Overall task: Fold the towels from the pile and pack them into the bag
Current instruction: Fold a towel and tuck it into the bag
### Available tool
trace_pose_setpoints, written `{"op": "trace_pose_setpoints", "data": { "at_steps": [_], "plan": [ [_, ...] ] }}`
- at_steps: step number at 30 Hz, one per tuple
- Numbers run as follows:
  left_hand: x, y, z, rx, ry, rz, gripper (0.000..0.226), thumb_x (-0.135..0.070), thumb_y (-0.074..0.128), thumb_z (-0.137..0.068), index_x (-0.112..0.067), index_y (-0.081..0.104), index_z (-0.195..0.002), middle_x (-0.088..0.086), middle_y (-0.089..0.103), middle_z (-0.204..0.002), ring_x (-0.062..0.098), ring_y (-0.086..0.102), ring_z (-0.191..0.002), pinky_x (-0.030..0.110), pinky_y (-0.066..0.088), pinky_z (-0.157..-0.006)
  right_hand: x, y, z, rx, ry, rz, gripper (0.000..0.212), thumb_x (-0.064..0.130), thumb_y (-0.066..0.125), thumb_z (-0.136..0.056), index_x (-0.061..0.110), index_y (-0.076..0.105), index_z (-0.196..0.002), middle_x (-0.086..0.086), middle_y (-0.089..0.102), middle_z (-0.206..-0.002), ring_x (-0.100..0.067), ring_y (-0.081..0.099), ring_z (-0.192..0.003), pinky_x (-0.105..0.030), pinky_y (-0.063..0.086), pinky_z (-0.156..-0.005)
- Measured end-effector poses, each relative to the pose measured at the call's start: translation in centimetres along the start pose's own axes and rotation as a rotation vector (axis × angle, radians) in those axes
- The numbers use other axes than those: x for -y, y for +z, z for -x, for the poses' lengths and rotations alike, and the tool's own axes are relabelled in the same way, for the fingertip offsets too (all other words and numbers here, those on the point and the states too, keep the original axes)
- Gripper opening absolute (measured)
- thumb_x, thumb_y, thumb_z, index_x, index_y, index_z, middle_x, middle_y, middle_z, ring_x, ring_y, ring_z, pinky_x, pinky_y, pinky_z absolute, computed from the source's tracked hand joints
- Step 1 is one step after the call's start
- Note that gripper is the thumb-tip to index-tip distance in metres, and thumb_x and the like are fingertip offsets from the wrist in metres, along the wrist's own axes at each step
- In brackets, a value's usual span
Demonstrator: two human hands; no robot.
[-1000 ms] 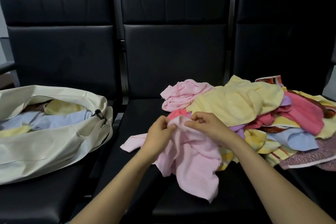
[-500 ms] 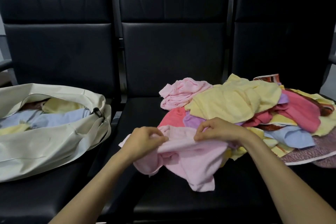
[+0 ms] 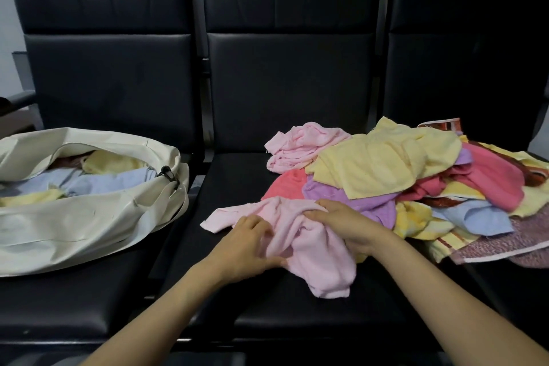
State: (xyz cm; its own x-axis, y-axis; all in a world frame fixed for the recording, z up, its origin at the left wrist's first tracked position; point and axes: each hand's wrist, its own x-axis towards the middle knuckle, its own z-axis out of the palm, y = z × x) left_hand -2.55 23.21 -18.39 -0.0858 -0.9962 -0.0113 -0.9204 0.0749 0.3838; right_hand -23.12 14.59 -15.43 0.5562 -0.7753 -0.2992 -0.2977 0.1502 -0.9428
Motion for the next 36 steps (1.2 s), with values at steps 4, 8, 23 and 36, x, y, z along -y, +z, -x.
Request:
{"op": "trace_pose_setpoints", "data": {
  "at_steps": [4,8,23,36],
  "plan": [
    [-0.3,0.4,0.3,-0.145,0.017,0.095,0.054,-0.048,0.032,-0.08,-0.007,0.056,-0.106,0.003,0.056,-0.113,0.016,0.048,-0.106,0.028,0.039,-0.093,0.1,0.0,0.7,0.103,-0.03,0.123,0.048,0.039,0.08,-0.074,0.018,0.062,-0.114,-0.003,0.07,-0.111,-0.017,0.066,-0.104,-0.034,0.052,-0.092],
    [-1.5,-1.4,0.5,-0.3,-0.103,0.431,0.005,-0.002,0.039,-0.092,-0.004,0.043,-0.092,0.003,0.056,-0.081,0.005,0.047,-0.07,0.014,0.039,-0.061,-1.0,0.2,0.5,0.003,-0.075,0.916,0.059,0.047,0.079,-0.066,0.026,0.046,-0.111,0.005,0.059,-0.106,-0.017,0.057,-0.099,-0.033,0.048,-0.081],
    [1.4,-1.3,0.7,0.013,-0.121,0.002,0.043,-0.06,0.049,-0.073,-0.033,0.067,-0.102,-0.011,0.065,-0.1,0.012,0.059,-0.095,0.033,0.05,-0.081,1.4,-0.2,2.5,0.122,-0.14,0.094,0.017,0.013,0.057,-0.094,0.018,0.066,-0.107,-0.001,0.072,-0.102,-0.011,0.068,-0.094,-0.022,0.054,-0.08],
    [-1.7,-1.6,1.3,-0.051,0.015,0.724,0.036,-0.039,0.068,-0.077,-0.018,0.063,-0.106,-0.004,0.067,-0.103,0.007,0.063,-0.099,0.023,0.05,-0.087,0.2,-0.9,1.7,-0.115,-0.327,0.786,0.015,0.028,0.058,-0.089,0.018,0.064,-0.079,0.006,0.062,-0.073,-0.003,0.052,-0.068,-0.031,0.051,-0.069]
  ]
}}
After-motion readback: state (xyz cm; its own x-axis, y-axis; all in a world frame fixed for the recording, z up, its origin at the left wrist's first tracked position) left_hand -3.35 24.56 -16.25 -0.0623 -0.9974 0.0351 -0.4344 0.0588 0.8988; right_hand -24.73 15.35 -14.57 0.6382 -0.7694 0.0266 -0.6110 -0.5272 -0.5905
